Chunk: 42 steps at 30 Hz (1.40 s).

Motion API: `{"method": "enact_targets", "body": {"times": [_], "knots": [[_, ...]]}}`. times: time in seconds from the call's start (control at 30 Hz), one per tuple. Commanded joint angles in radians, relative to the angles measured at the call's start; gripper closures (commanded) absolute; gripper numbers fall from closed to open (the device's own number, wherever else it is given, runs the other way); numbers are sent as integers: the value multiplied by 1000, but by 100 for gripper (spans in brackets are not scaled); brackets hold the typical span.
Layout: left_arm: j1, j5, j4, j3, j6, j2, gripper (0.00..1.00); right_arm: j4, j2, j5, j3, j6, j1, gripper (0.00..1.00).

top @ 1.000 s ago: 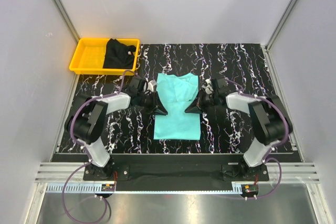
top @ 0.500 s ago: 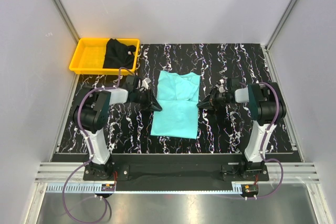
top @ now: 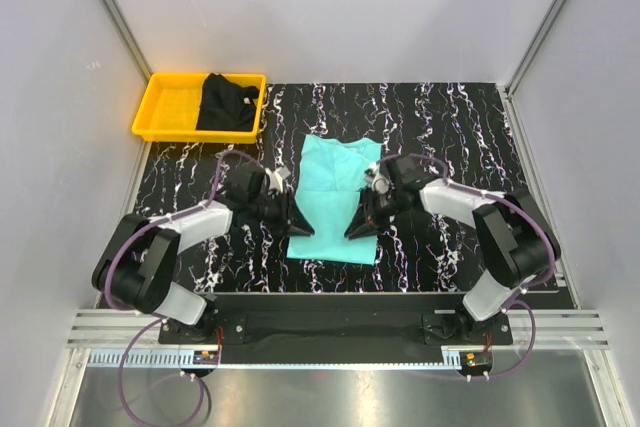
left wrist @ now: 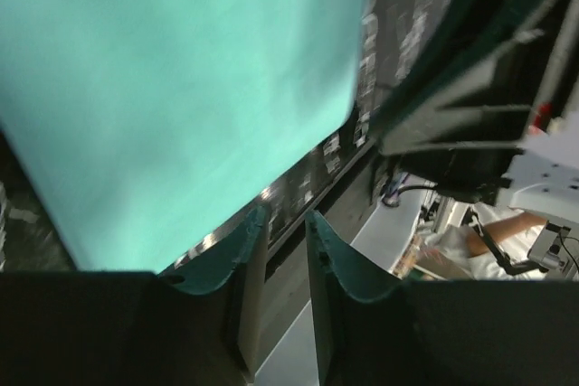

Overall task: Fold and stack the t-shirts
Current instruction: Fold the tshirt

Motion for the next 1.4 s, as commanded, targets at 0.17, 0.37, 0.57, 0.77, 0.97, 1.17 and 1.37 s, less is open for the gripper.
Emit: {"method": "enact_targets", "body": {"times": [0.17, 0.37, 0.57, 0.77, 0.97, 1.17, 1.37], "knots": [[19, -67, 138, -182, 11, 84, 74, 187, 107, 40, -147, 100, 15, 75], [27, -69, 130, -277, 45, 106, 79, 130, -24, 133, -334, 105, -89, 70], [-22, -80, -3, -273, -62, -268, 70, -42, -340, 207, -325, 120, -74, 66], [-45, -83, 13, -147, -111, -223, 69, 33, -183, 108, -197, 156, 62, 65], [-45, -63, 211, -128, -114, 39, 72, 220, -39, 78, -190, 217, 85, 65], [-37, -94, 326, -225, -127, 133, 73, 217, -58, 91, -333, 168, -10, 65], [-40, -107, 254, -354, -159, -89, 73, 8, -351, 146, -439, 129, -90, 61]]}}
